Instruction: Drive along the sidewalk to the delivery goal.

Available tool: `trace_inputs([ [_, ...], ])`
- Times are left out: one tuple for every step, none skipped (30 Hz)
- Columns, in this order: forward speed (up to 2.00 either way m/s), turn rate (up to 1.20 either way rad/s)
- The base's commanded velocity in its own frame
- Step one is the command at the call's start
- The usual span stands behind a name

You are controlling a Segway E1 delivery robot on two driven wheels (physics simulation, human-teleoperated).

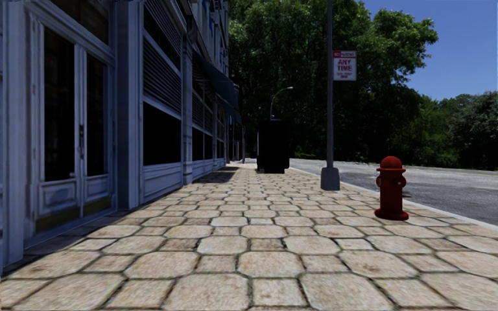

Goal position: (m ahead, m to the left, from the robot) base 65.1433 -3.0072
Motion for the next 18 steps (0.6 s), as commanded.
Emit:
trace_inputs([
  [2.00, 0.00],
  [2.00, 0.00],
  [2.00, 0.00],
  [2.00, 0.00],
  [2.00, 0.00],
  [2.00, 0.00],
  [2.00, 0.00],
  [2.00, 0.00],
  [2.00, 0.00],
  [2.00, 0.00],
  [2.00, 0.00],
  [2.00, 0.00],
  [2.00, 0.00],
  [2.00, 0.00],
  [2.00, 0.00],
  [2.00, 0.00],
  [2.00, 0.00],
  [2.00, 0.00],
])
